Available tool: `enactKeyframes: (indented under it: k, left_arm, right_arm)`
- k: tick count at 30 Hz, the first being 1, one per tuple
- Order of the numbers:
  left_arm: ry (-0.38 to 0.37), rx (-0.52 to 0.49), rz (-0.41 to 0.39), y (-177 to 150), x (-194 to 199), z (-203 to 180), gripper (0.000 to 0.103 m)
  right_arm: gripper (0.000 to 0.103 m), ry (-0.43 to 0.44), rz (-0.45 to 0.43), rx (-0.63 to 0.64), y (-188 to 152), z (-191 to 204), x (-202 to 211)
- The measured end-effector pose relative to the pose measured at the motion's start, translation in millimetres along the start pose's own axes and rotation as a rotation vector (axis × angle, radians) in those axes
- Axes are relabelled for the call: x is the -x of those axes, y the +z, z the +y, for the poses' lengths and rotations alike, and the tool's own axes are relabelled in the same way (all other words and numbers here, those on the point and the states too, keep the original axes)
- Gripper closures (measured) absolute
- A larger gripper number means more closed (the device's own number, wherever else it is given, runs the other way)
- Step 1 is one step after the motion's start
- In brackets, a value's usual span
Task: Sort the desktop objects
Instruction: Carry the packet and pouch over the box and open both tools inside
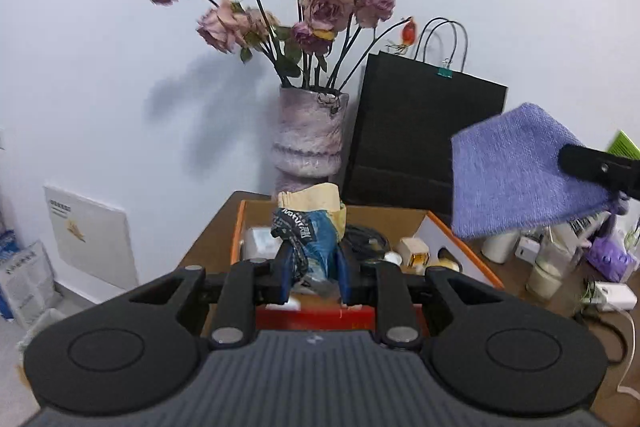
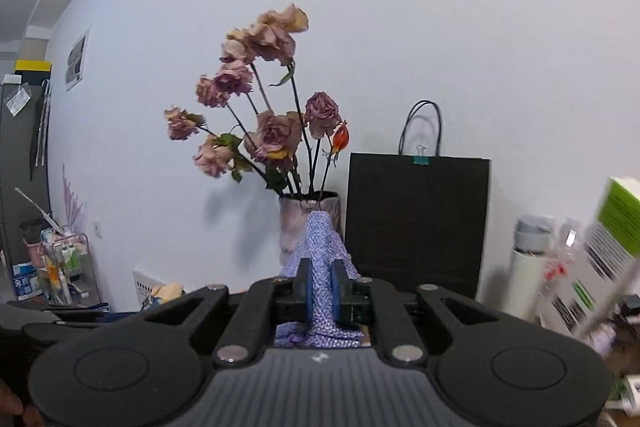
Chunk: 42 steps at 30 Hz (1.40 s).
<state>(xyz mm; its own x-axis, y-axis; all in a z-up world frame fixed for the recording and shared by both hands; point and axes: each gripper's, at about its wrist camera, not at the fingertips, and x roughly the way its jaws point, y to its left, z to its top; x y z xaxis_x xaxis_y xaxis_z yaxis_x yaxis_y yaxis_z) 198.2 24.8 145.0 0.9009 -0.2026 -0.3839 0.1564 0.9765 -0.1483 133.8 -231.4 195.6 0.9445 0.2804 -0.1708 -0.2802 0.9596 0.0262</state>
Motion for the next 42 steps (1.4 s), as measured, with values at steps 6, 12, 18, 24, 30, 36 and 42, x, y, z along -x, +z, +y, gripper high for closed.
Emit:
enactKeyframes:
  k: [6,12,18,24,30,36,42]
  left_arm:
    - [-0.076,0.034,0.152,12,-86,16,0.080]
    - [-0.096,-0.016,0.293,-10,-140,12,0.079]
    - [-0.087,-0.045,0.354,-26,-163,10,0.070]
    - [-0.093,-0.029,0.356,-14,-167,12,0.049]
    - [-0.037,0.034,0.347,6,-155,16,0.018]
    - [0.093,0.054,0.304,22,-133,12,0.000]
    - [0.172,0.063,0.308,22,-104,11,0.000]
  right_arm:
    - [0.095,0.068,0.123,-0.017,1,-12,-105]
    - [0.095,0.069,0.354,0.094,-39,-12,-210]
    - [0.093,0.016,0.543,0.208,-85,-18,-260]
    - [0.048,-0.027,0.662,0.327,-107,-21,-281]
    - [0.022,-0.040,0.667,0.161,-81,-45,-281]
    - [0.011,-0.032,0.721,-0.081,-50,-72,-261]
    - [0.011,-0.093,0.713,-0.096,-39,-64,-220]
